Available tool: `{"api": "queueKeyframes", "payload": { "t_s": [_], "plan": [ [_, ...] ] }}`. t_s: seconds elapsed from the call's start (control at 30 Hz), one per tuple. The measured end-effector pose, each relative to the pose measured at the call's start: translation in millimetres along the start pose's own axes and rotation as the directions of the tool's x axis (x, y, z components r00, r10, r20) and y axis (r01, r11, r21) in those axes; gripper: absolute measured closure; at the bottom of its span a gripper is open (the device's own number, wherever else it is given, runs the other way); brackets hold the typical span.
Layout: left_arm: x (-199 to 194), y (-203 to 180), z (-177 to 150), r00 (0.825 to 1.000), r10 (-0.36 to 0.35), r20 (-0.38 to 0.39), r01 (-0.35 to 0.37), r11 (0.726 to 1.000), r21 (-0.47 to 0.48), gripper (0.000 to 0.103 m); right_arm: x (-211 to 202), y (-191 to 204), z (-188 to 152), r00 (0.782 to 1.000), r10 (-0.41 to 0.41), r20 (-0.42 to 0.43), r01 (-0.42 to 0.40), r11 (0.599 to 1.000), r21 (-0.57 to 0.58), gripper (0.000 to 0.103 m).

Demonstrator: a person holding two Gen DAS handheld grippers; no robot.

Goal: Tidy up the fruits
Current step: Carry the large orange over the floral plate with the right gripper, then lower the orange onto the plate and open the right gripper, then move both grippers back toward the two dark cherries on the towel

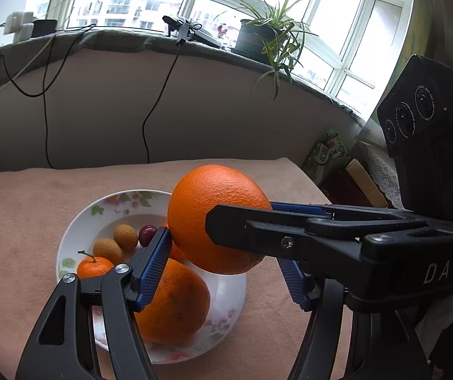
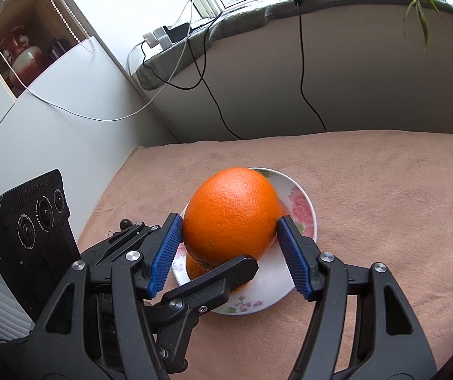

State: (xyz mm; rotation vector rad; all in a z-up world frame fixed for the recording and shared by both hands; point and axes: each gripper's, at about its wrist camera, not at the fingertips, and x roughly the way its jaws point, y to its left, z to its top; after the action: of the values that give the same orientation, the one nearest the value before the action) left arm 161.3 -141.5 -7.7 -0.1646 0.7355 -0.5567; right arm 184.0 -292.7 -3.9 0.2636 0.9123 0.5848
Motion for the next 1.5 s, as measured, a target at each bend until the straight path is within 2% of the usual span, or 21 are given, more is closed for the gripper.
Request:
{"api": "queueKeyframes", "payload": {
  "t_s": [0.27, 0.37, 0.47, 0.77, 1.03, 1.2, 1.3, 1.33, 1.4, 1.5],
  "plan": [
    [14, -10, -3, 0.999, 0.01, -0.037, -0.008, 0.999, 0.038, 0.037, 2, -19, -4, 1.0, -0.013, -0.019, 0.014, 0.999, 0.038, 0.038],
    [14, -14, -2, 0.999, 0.027, -0.028, -0.025, 0.998, 0.064, 0.042, 8, -23, -5, 0.999, -0.029, -0.036, 0.031, 0.998, 0.047, 0.038],
    [16, -20, -3, 0.998, 0.044, -0.035, -0.04, 0.994, 0.105, 0.043, 9, -31, -4, 0.999, -0.013, -0.035, 0.016, 0.997, 0.076, 0.048],
    [4, -13, -9, 0.999, 0.042, -0.031, -0.039, 0.996, 0.078, 0.043, -7, -42, -3, 1.0, -0.024, 0.001, 0.024, 0.995, 0.098, 0.05],
    [-17, -8, -11, 0.998, 0.059, -0.003, -0.059, 0.995, 0.079, 0.043, -16, -33, -8, 0.999, -0.05, 0.018, 0.049, 0.996, 0.072, 0.05],
    [-29, -4, -14, 0.997, 0.076, 0.009, -0.077, 0.994, 0.076, 0.042, -19, -24, -12, 0.997, -0.069, 0.031, 0.068, 0.997, 0.042, 0.038],
    [-37, -3, -16, 0.996, 0.087, 0.021, -0.088, 0.993, 0.077, 0.041, -22, -18, -14, 0.996, -0.078, 0.038, 0.077, 0.997, 0.026, 0.038],
    [-38, -4, -16, 0.996, 0.09, 0.023, -0.091, 0.993, 0.079, 0.04, -23, -16, -14, 0.996, -0.084, 0.043, 0.083, 0.996, 0.021, 0.038],
    [-42, -3, -17, 0.995, 0.096, 0.029, -0.098, 0.992, 0.08, 0.033, -26, -11, -16, 0.994, -0.092, 0.057, 0.092, 0.996, 0.01, 0.031],
    [-49, 0, -19, 0.994, 0.104, 0.035, -0.106, 0.991, 0.078, 0.031, -31, -4, -18, 0.992, -0.098, 0.076, 0.099, 0.995, -0.008, 0.027]
  ]
}}
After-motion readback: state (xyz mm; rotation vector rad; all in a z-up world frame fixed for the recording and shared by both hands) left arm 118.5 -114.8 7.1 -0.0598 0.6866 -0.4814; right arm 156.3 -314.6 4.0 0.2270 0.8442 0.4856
